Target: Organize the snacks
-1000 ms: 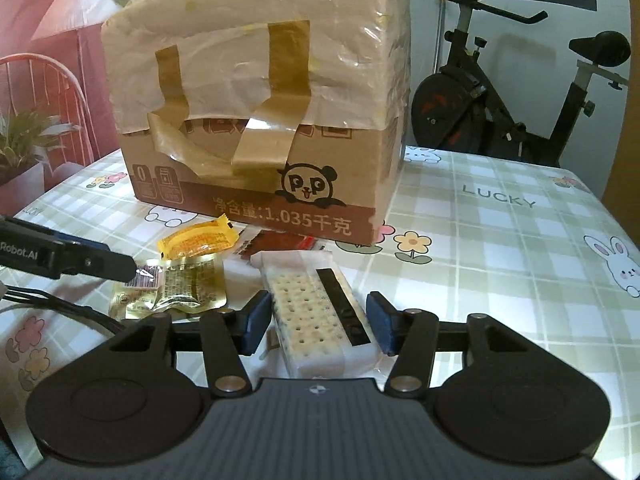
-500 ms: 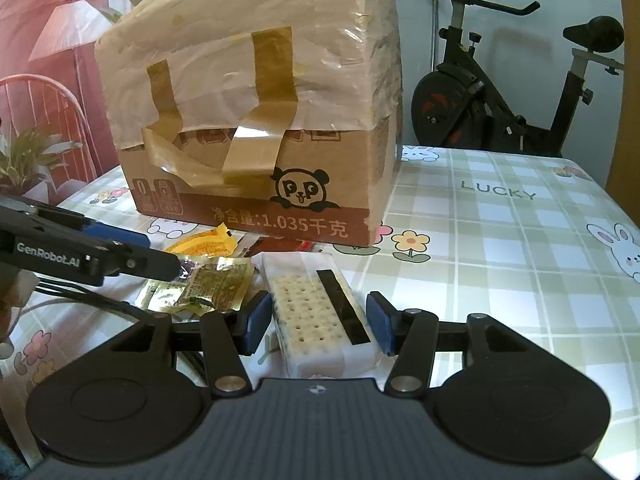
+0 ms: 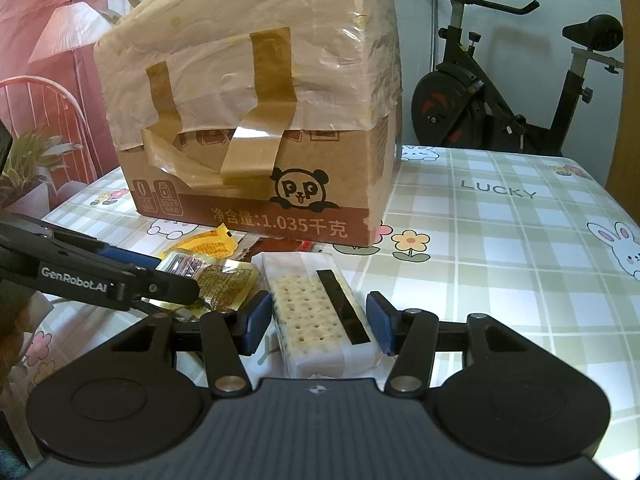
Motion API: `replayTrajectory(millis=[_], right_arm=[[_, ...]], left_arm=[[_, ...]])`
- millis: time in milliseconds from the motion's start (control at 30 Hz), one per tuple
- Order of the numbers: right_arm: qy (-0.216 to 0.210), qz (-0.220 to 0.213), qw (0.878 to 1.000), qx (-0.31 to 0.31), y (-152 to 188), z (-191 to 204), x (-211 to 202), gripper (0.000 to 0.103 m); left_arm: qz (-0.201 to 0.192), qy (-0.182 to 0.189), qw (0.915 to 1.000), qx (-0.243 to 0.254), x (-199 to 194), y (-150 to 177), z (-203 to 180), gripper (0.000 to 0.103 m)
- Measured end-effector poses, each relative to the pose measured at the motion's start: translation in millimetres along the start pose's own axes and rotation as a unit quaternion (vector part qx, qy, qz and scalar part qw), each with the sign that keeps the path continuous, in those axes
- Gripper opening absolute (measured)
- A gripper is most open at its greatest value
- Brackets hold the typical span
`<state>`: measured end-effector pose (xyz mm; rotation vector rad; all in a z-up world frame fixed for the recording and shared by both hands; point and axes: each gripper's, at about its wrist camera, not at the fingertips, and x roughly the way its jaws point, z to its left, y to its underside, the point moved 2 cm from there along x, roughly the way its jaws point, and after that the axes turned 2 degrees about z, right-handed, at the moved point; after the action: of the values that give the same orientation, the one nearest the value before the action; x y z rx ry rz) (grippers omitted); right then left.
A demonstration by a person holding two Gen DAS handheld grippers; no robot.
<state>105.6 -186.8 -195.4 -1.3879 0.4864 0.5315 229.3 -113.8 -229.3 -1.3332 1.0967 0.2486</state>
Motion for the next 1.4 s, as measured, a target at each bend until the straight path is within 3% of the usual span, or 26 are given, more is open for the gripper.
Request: replayTrajectory(millis=[33, 100, 133, 367, 567, 800, 1133, 1333, 1400], right_arm=[[0.000, 0.000, 1.000, 0.000, 0.1, 0.2, 0.0, 0.055], [0.001, 0.000, 1.000, -0.001, 0.1, 0.8, 0.3, 0.055], [0.001, 0.000, 1.000, -0.002, 0.3, 1.0, 0.2, 0.055], [0.004, 0.000, 1.000, -0.008, 1.0, 1.8, 0.4, 0.055], [0.012, 0.002, 1.000, -0.017, 1.4, 4.7, -0.4, 0.055], [0.018, -0.019, 0.999, -0.034, -4.9, 14.9, -11.1, 0.052], [-0.020, 0.018, 0.996, -0.080, -1.4, 40.4, 8.4, 0.050], [-0.023, 0.015, 0.996, -0.085, 1.7, 40.8, 8.3, 0.050], [-0.022, 0.015, 0.996, -0.087, 2.0, 41.1, 8.4, 0.050]], left_arm=[[-0.003, 0.003, 1.0000, 0.000, -1.1, 0.5, -0.1, 0.022], [-0.021, 0.004, 0.9998, 0.003, -8.0, 1.2, 0.5, 0.008], [-0.027, 0.005, 0.9996, 0.003, -11.0, 1.2, 1.0, 0.006], [-0.068, 0.029, 0.9972, -0.010, -36.7, 2.7, 3.3, 0.004], [-0.089, 0.028, 0.9956, -0.012, -54.7, 3.5, 6.8, 0.004], [-0.074, 0.029, 0.9958, -0.045, -48.4, 9.8, 20.2, 0.004], [-0.057, 0.060, 0.9937, -0.075, -33.4, 14.5, 26.1, 0.007], [-0.035, 0.068, 0.9914, -0.107, -15.2, 17.7, 33.5, 0.014], [-0.034, 0.072, 0.9902, -0.115, -10.9, 18.5, 35.2, 0.021]])
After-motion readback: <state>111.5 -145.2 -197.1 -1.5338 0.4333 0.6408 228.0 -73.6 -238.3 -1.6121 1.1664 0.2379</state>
